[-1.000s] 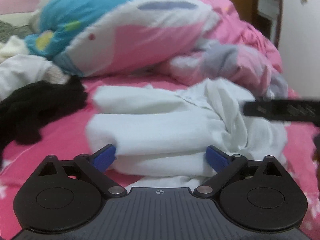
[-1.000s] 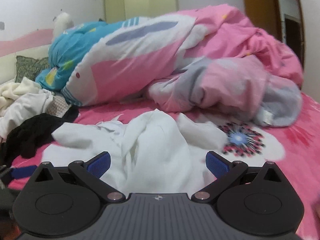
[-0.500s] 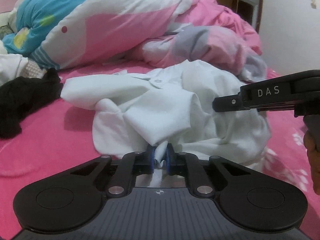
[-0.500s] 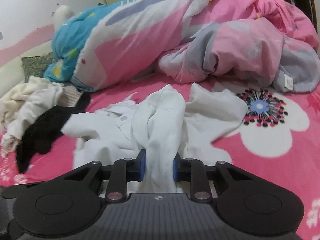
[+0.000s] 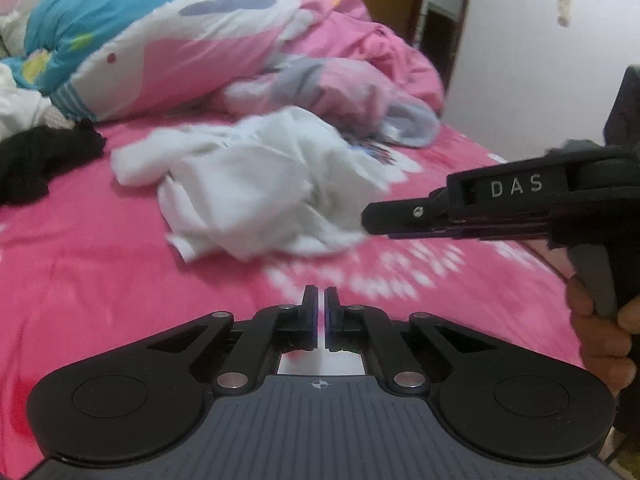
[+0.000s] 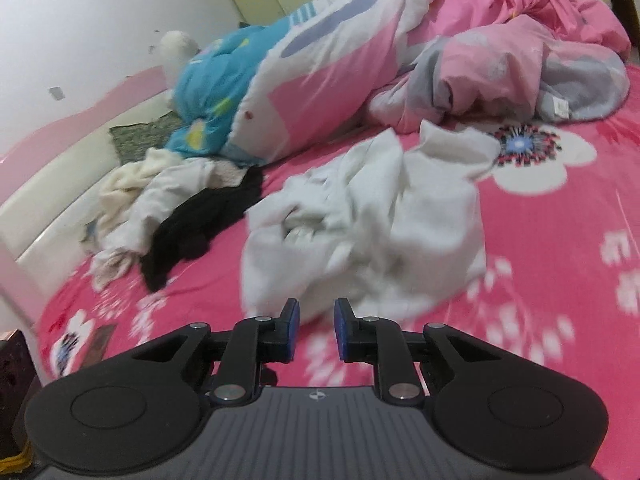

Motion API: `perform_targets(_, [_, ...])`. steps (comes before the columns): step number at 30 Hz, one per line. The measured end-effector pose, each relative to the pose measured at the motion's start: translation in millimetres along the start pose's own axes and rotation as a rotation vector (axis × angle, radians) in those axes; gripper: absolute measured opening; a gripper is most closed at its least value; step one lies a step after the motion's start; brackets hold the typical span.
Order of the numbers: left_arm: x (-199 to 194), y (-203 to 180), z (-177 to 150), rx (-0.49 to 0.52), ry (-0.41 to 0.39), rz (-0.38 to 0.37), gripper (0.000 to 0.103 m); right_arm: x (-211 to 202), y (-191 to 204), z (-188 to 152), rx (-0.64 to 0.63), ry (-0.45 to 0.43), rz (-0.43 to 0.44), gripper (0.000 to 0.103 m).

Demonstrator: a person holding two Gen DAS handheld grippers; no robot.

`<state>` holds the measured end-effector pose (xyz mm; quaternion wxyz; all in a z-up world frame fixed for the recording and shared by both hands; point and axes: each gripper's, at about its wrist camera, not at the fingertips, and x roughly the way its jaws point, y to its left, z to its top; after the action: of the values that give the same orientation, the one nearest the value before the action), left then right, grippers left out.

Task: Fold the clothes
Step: 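Lower both tools onto the white shirt and close each on a shirt edge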

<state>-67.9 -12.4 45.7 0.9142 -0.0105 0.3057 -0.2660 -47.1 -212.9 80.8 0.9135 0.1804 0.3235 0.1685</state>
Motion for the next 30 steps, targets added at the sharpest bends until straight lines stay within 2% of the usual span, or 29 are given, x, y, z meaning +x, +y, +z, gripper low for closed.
perform_targets(4, [-9, -5, -10, 0.029, 0.02, -0.006, 0.004, -23, 0, -26, 0.022, 0.001, -0.019, 0.02])
perform_targets(5, [-9, -4, -8, 0.042, 0.013, 0.012, 0.009, -27, -1, -29, 0.023, -0.007, -0.035, 0.021])
perform_targets(6, [-9, -3, -7, 0.056, 0.005, 0.03, 0.018, -29, -3, -29, 0.024, -0.016, -0.052, 0.022])
perform_targets(8, [-8, -1, 1, 0.084, -0.036, 0.074, 0.052, -28, -7, -22, 0.024, -0.031, -0.085, 0.027])
perform_targets(9, [-7, 0, 5, 0.098, -0.061, 0.097, 0.07, -27, -8, -18, 0.026, -0.043, -0.097, 0.032])
perform_targets(10, [-6, 2, 10, 0.112, -0.086, 0.121, 0.077, -25, -10, -13, 0.027, -0.054, -0.109, 0.047])
perform_targets(11, [-2, 2, 15, 0.14, -0.104, 0.145, 0.089, -24, -12, -8, 0.029, -0.065, -0.122, 0.06])
perform_targets(12, [5, 1, 20, 0.179, -0.117, 0.171, 0.099, -21, -13, -2, 0.025, -0.082, -0.126, 0.064])
perform_targets(17, [45, -2, 47, 0.363, -0.167, 0.29, 0.102, 12, -13, 37, -0.026, -0.15, -0.126, 0.092])
perform_targets(19, [69, 1, 56, 0.395, -0.141, 0.312, 0.102, 28, -16, 52, -0.034, -0.168, -0.13, 0.099])
perform_targets(20, [79, 4, 60, 0.4, -0.119, 0.315, 0.097, 38, -18, 59, -0.04, -0.17, -0.13, 0.099])
perform_targets(22, [98, 11, 64, 0.395, -0.063, 0.308, 0.076, 59, -23, 71, -0.053, -0.145, -0.127, 0.099])
perform_targets(23, [108, 15, 66, 0.392, -0.035, 0.304, 0.052, 71, -26, 76, -0.059, -0.123, -0.129, 0.098])
perform_targets(24, [114, 19, 67, 0.374, -0.005, 0.295, 0.035, 80, -30, 78, -0.058, -0.096, -0.13, 0.095])
perform_targets(25, [117, 23, 68, 0.336, 0.02, 0.282, 0.025, 88, -34, 79, -0.053, -0.068, -0.13, 0.071])
perform_targets(26, [117, 27, 68, 0.299, 0.032, 0.268, 0.009, 95, -38, 80, -0.047, -0.04, -0.13, 0.039])
perform_targets(27, [113, 30, 67, 0.276, 0.031, 0.259, 0.006, 99, -43, 79, -0.028, -0.018, -0.125, 0.027])
perform_targets(28, [107, 30, 66, 0.265, 0.017, 0.256, 0.005, 96, -47, 76, -0.005, -0.018, -0.116, 0.018])
perform_targets(30, [91, 28, 64, 0.25, -0.006, 0.233, 0.002, 78, -50, 69, 0.016, -0.065, -0.095, 0.009])
